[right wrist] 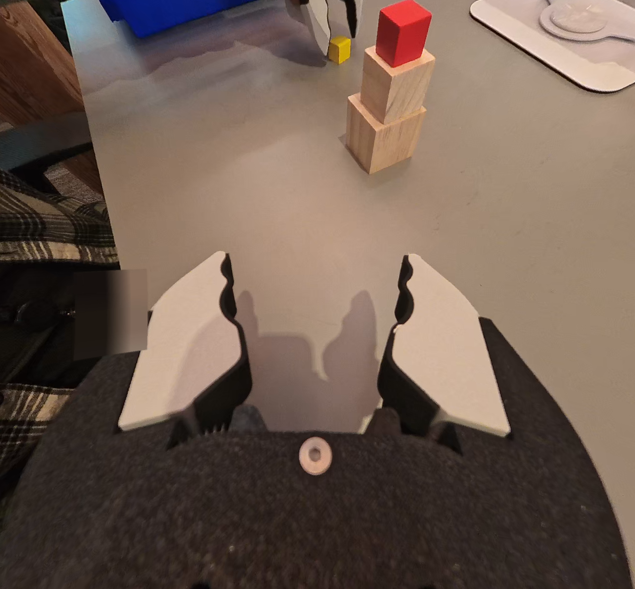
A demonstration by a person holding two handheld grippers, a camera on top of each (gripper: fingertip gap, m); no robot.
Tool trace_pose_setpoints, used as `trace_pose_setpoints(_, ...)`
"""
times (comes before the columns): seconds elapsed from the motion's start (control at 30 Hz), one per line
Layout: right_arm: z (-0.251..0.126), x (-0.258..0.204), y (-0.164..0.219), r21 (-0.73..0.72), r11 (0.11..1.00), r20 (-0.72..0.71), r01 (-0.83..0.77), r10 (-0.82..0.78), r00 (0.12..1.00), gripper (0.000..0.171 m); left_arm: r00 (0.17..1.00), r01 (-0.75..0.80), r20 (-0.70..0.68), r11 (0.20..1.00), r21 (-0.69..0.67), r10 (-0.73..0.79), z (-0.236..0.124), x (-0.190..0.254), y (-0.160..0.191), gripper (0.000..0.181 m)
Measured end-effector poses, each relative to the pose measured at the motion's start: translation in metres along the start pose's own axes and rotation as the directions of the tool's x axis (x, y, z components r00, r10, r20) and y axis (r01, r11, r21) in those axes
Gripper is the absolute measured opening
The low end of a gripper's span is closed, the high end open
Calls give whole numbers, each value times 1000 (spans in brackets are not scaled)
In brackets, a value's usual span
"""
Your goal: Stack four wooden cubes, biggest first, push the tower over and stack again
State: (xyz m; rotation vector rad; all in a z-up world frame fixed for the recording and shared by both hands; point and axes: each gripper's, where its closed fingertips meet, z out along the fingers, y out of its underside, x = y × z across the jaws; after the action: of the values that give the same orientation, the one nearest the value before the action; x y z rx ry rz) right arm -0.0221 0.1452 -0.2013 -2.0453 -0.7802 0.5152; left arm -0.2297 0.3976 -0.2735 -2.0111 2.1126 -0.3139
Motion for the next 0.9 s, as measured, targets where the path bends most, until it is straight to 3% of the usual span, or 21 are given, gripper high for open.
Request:
trace_pose_setpoints(0.13,-1,1,0,3,1000,-3,-3,3,1000,91,999,7,-48,1000,1,-7,3,6,-2,21)
trace_pose_setpoints(0.3,-2,2,0,7,1000,-7,-6,6,1000,90,998,19,-57,1000,-1,-19,-5,8,-10,21)
trace_pose_setpoints(0.5,-1,2,1,4,1000,-5,-10,10,1000,89,999,10,-40,988,154,-4,-73,24,-82,21)
trace_pose_setpoints(0.63,3,1,2,-6,1000,4,-11,11,1000,89,997,-74,-17,984,162,78,-109,53,-131,21)
trace_pose_setpoints(0.9,3,-3,2,-8,1000,11,-2,3,1000,88,985,-154,-66,985,80,160,-99,91,-172,21)
